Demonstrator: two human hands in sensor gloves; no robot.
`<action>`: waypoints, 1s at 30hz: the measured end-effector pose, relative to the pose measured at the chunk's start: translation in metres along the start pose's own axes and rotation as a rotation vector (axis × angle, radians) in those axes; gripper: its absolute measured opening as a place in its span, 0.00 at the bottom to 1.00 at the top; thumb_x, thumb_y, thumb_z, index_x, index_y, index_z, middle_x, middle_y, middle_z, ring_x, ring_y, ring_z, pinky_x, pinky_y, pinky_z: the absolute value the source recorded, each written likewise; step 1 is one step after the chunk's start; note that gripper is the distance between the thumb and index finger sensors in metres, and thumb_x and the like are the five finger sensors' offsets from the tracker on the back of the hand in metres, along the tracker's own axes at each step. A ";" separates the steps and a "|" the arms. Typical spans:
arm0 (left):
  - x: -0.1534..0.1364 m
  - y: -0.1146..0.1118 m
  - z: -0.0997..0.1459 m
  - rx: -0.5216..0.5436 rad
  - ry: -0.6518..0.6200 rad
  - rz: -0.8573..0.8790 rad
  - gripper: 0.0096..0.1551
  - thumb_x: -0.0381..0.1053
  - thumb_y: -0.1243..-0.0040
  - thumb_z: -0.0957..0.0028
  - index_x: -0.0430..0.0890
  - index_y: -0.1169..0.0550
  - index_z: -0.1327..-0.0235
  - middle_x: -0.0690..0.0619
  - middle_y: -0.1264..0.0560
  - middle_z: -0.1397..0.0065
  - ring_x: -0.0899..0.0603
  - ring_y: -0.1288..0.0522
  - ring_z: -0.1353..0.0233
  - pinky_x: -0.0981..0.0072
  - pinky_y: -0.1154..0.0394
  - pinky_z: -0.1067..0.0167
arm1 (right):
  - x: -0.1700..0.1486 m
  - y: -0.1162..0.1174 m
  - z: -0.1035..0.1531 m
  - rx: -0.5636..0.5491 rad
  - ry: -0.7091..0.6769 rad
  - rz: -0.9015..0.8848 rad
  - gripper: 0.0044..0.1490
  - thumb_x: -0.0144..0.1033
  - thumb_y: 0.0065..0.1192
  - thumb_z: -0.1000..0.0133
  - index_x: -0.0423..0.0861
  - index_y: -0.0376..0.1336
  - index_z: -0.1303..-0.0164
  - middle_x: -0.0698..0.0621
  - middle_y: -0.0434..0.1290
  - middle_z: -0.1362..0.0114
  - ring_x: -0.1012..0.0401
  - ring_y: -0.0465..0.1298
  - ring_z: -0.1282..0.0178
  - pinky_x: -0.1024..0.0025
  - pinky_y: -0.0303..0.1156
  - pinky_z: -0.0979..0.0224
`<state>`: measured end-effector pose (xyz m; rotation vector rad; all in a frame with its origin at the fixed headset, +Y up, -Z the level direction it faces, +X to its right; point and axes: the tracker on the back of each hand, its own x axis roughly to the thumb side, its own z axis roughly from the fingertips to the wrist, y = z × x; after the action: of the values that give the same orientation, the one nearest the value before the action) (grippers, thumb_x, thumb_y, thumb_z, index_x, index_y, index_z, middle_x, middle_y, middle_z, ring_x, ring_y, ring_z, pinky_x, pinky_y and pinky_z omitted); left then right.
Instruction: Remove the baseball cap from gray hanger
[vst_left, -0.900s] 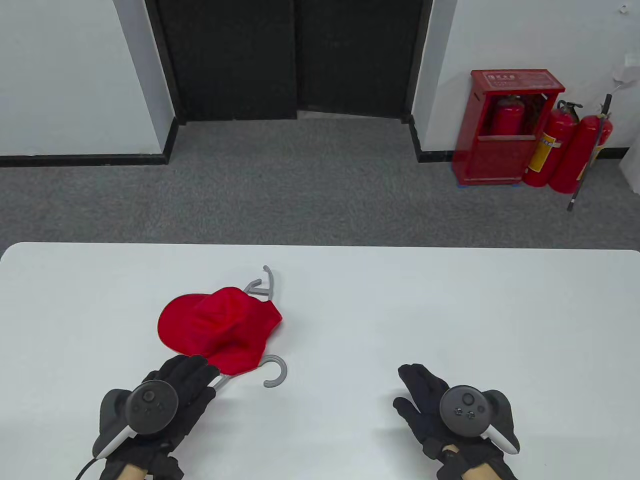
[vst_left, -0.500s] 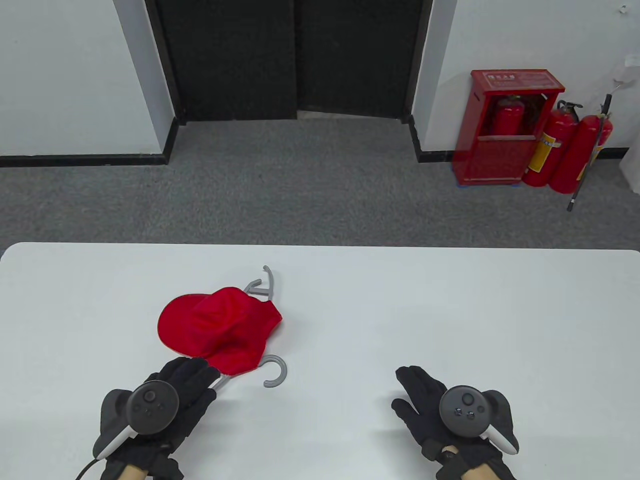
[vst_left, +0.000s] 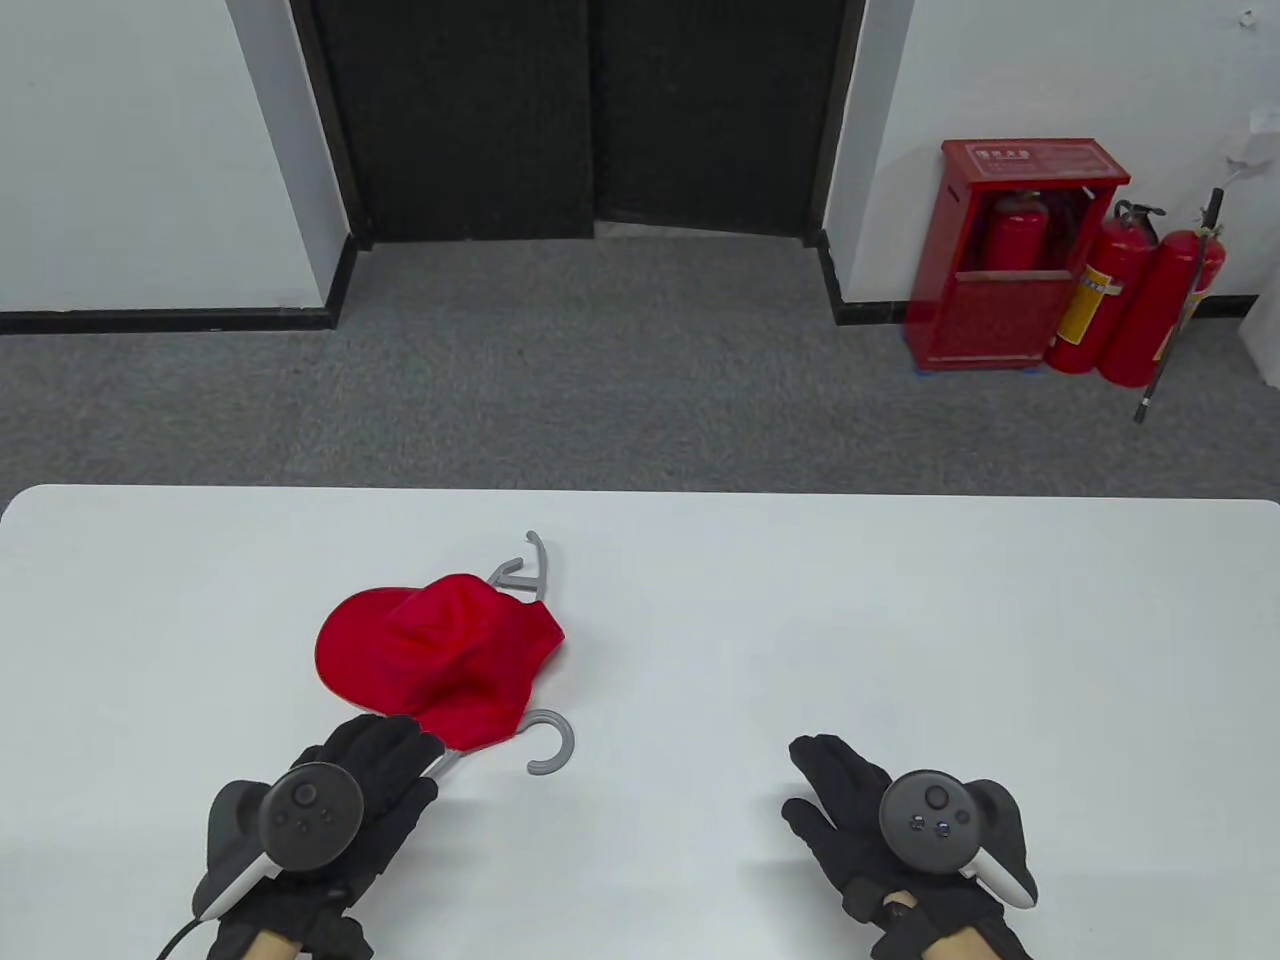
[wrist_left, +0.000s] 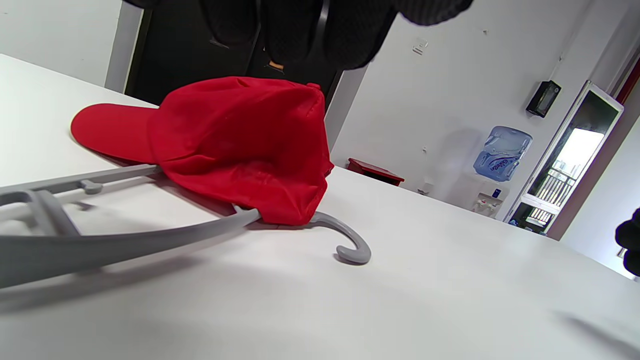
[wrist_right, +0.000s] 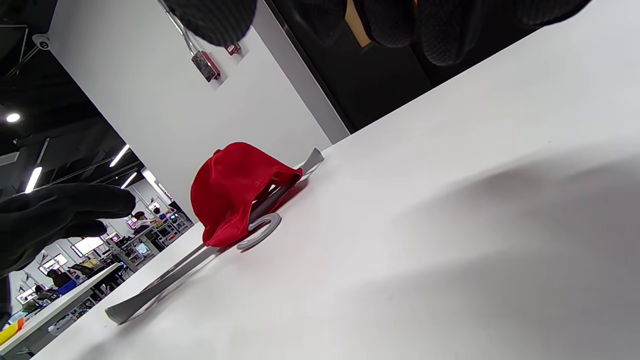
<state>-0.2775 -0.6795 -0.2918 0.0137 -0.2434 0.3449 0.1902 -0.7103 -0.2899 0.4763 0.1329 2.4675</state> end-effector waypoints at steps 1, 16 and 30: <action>0.000 0.000 0.000 0.011 0.009 -0.003 0.31 0.62 0.48 0.39 0.58 0.26 0.21 0.49 0.33 0.10 0.32 0.37 0.11 0.23 0.44 0.24 | 0.000 0.000 0.000 0.001 0.000 0.000 0.44 0.52 0.50 0.36 0.42 0.49 0.14 0.30 0.52 0.12 0.30 0.60 0.20 0.21 0.55 0.29; -0.028 -0.029 -0.017 0.028 0.133 -0.149 0.29 0.59 0.38 0.40 0.55 0.22 0.25 0.49 0.24 0.19 0.35 0.24 0.22 0.29 0.36 0.28 | 0.001 0.003 -0.001 0.034 0.003 -0.025 0.43 0.52 0.50 0.36 0.41 0.51 0.14 0.30 0.53 0.12 0.30 0.60 0.20 0.21 0.55 0.29; -0.034 -0.066 -0.029 -0.100 0.228 -0.424 0.31 0.61 0.34 0.42 0.55 0.20 0.26 0.49 0.21 0.22 0.36 0.21 0.27 0.28 0.36 0.27 | 0.002 0.008 -0.003 0.096 0.015 -0.037 0.43 0.51 0.50 0.36 0.41 0.52 0.14 0.30 0.53 0.12 0.30 0.60 0.20 0.20 0.55 0.29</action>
<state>-0.2798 -0.7516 -0.3266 -0.0720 -0.0276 -0.0890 0.1831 -0.7155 -0.2905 0.4922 0.2645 2.4371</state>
